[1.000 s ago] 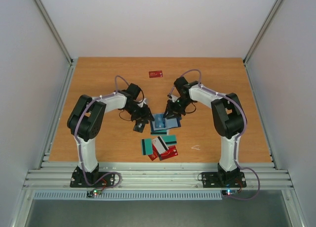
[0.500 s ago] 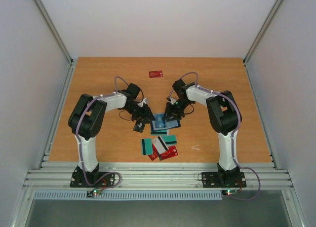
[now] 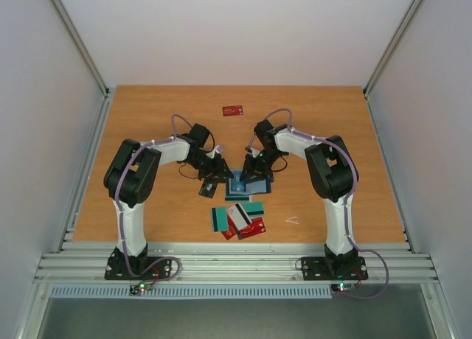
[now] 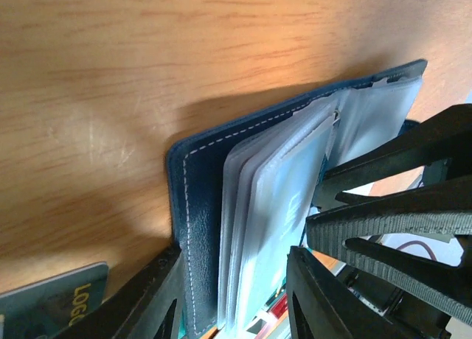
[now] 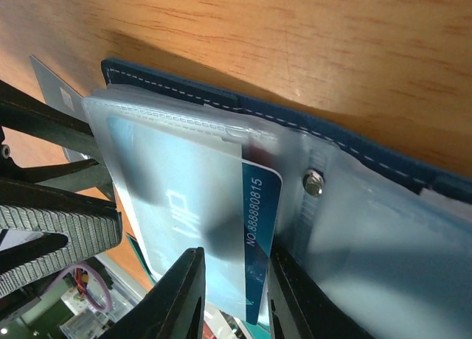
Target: Put the credit cards into the card holder
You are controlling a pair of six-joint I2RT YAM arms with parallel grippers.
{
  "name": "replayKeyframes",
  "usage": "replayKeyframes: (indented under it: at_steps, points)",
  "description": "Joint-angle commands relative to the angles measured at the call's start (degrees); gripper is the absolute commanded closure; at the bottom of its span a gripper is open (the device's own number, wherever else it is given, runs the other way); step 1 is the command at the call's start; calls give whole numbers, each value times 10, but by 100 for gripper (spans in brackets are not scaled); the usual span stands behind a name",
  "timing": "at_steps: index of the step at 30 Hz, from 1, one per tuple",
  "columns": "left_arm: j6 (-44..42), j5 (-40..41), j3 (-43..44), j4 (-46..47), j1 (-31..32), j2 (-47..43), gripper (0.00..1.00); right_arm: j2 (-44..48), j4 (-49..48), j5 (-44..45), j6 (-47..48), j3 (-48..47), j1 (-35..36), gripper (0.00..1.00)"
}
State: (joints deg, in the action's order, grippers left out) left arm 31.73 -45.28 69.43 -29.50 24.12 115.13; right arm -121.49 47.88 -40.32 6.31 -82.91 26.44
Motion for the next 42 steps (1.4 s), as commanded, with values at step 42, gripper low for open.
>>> replayKeyframes:
  at_steps: [42]
  points:
    - [-46,82,36,-123,33,35,41,-19,-69,-36,-39,54,10,76]
